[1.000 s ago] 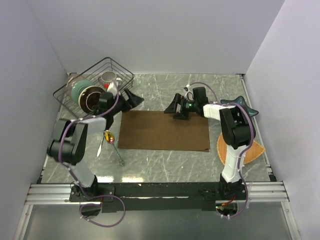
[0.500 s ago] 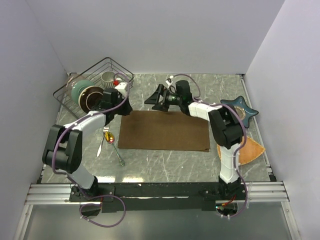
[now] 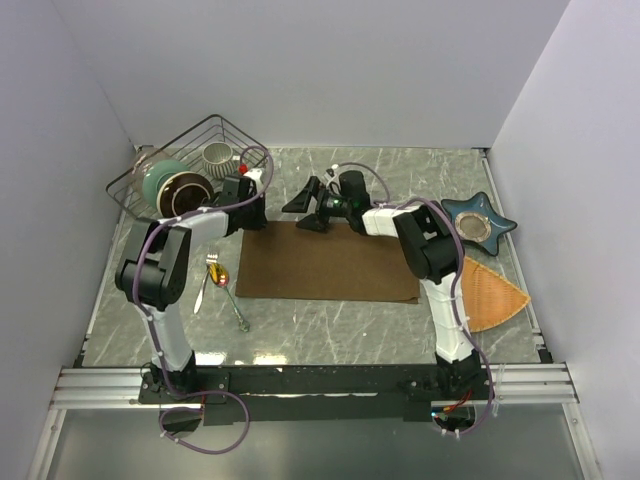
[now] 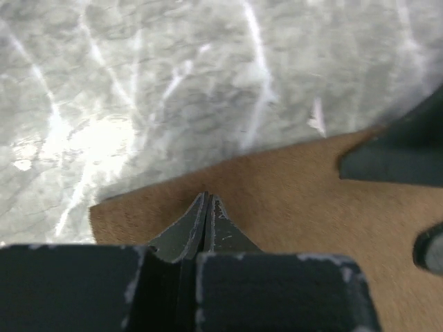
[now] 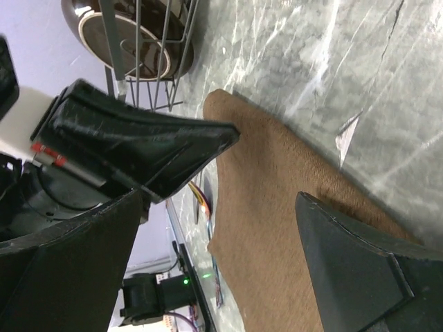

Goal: Fold the napkin into a case and place the utensils inside
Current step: Smooth out the rectangle-folded napkin at the center of the board.

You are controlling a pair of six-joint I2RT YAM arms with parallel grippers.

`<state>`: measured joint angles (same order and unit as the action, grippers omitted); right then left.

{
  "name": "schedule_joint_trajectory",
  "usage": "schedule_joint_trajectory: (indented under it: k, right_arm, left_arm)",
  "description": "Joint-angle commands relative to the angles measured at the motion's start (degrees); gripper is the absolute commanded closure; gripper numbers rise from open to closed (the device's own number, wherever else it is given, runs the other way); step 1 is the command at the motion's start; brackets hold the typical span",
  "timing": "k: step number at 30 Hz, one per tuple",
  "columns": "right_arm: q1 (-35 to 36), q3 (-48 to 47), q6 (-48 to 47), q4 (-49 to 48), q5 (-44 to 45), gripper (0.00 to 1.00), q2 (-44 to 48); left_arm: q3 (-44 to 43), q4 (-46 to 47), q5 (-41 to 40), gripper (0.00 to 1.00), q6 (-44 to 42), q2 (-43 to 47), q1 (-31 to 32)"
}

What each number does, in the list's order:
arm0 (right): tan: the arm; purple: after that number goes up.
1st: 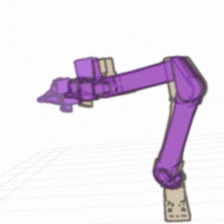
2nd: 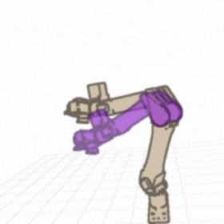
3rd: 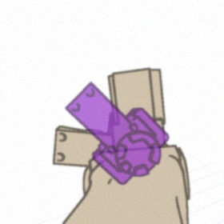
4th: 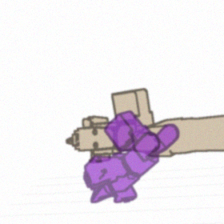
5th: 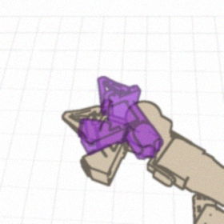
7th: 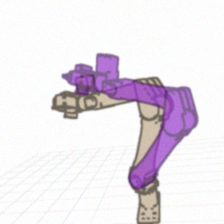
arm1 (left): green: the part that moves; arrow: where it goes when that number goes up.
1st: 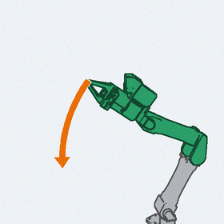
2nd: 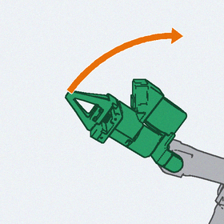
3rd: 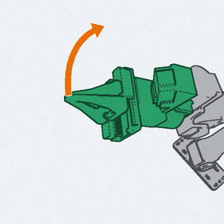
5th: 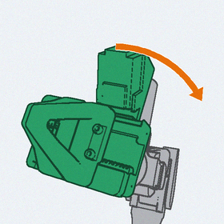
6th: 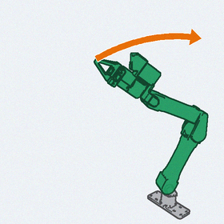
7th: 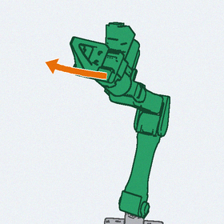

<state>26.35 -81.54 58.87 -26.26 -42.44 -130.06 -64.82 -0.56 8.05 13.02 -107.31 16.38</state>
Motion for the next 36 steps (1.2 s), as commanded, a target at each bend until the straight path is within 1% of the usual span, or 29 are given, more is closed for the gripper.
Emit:
schedule_joint_trajectory:
  k: [1,7,11,21,34,35,36]
  right_arm:
    - [0.37,-2.93,-0.68,-2.74,1.04,0.0,-1.16]
    - [-0.6,-1.52,-1.65,-2.13,0.51,0.0,-1.25]
    - [-2.96,0.32,-3.76,-0.73,-0.36,0.0,-0.02]
    - [-10.25,8.58,-10.35,3.49,-3.18,0.0,4.2]
    - [-20.1,12.63,-23.0,14.56,-4.06,0.0,7.54]
    - [-20.72,13.07,-21.62,13.53,-5.1,0.0,7.71]
    - [-20.9,12.81,-22.56,15.08,-4.42,0.0,7.89]
  left_arm:
    - [-4.09,-4.17,-4.45,0.99,1.75,-1.93,-0.21]
    - [-5.58,-8.75,-5.59,0.99,2.01,-3.87,-0.65]
    - [-5.93,-11.39,-6.38,0.99,1.84,-4.49,-0.83]
    - [-5.94,-13.68,-7.61,0.99,1.4,-5.46,-2.67]
    - [-6.29,-14.74,-7.88,0.99,0.52,-5.37,-4.25]
    - [-6.63,-14.82,-7.88,0.99,0.52,-5.46,-4.25]
    - [-6.73,-14.91,-7.88,0.99,0.52,-5.63,-4.25]
